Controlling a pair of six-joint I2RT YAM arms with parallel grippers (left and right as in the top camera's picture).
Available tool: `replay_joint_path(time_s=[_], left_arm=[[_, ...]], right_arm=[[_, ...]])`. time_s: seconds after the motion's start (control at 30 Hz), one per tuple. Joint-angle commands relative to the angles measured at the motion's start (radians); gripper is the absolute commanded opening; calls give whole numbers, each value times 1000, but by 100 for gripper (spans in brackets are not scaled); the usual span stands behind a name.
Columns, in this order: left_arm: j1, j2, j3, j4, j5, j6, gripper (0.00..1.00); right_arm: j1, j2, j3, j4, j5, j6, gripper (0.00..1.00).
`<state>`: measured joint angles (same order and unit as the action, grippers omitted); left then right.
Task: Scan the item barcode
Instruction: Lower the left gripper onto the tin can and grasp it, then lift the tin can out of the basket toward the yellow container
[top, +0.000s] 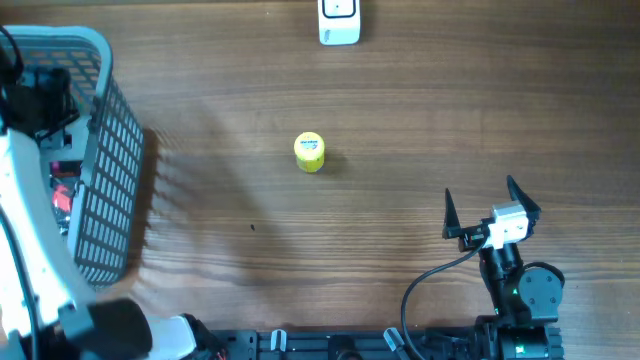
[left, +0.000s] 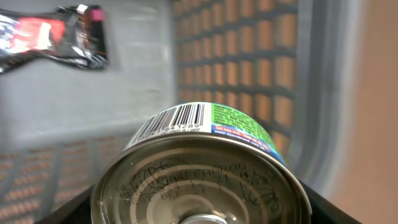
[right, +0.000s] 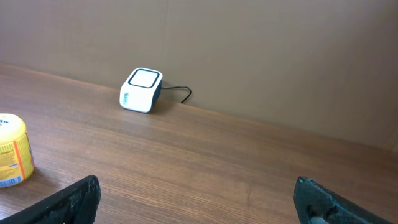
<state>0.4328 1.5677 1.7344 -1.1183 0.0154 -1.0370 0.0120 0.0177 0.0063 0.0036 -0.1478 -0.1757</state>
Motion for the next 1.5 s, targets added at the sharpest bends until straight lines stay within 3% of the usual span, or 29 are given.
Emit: replay_joint_path(time_s=[0.0,0.17,0.47,0.67,0.8,1.07,1.3,1.47], left_arm=[[-5,-100,21,19,86,5,62],[-5,-177,21,35,119,5,62],[-60,-211,21,115,322,4,61],[-260,-183,21,200,309,2,61],[-397,-152,21,209,194,23,62],[-600,-28,20,179,135,287,62],[-627,75,20,58,117,492,62],[-627,110,20,-43,126,728,62]], right_arm=[[4,-1,-1,4,13,18,100],[4,-1,-1,4,13,18,100],[4,-1,-1,4,13,18,100],[4,-1,-1,4,13,18,100],[4,-1,-1,4,13,18,100],[4,-1,-1,4,13,18,100],[4,-1,-1,4,13,18,100],[4,-1,-1,4,13,18,100]])
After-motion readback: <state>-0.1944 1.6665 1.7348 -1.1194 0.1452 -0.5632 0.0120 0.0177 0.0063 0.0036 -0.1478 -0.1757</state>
